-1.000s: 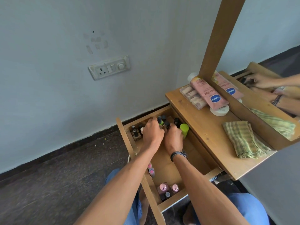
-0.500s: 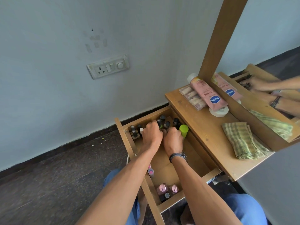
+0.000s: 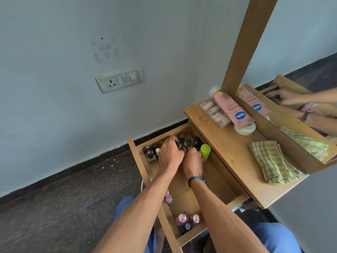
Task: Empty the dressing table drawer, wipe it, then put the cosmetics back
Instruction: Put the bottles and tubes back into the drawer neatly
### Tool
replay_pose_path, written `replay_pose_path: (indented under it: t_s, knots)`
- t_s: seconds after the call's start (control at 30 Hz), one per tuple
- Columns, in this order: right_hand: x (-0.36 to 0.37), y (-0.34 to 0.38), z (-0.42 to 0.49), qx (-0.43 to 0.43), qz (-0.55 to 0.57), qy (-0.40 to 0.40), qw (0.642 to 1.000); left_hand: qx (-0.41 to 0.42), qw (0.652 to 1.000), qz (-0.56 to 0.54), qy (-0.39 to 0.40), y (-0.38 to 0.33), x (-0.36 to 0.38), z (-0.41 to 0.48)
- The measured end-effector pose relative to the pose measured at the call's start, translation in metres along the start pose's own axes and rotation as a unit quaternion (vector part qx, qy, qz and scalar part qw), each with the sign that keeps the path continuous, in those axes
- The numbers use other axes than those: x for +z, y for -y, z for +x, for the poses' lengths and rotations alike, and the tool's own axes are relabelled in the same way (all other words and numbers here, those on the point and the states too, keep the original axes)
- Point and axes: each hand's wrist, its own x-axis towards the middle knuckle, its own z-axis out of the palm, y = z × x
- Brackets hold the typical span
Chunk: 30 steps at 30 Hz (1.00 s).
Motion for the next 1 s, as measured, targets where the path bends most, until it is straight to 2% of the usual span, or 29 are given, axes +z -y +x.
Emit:
replay_pose_path:
  t_s: [0.23,0.43,0.6,1.0]
  knots:
    - [0.007,0.005,0.003,0.023,0.011,-0.02,0.999,0.012,0.996,-0.085,0.009,0.0,0.006,0.007]
    - [0.009,0.007,0.002,-0.002,0.024,-0.03,0.999,-0.008,0.993,-0.118,0.029,0.003,0.009,0.012]
    - [0.006,0.007,0.002,-0.032,0.017,-0.023,0.999,-0.032,0.989,-0.134,0.053,0.004,0.01,0.015]
    - [-0.008,-0.002,-0.021,-0.018,0.037,0.011,0.999,-0.053,0.976,-0.176,0.115,0.004,0.011,0.019]
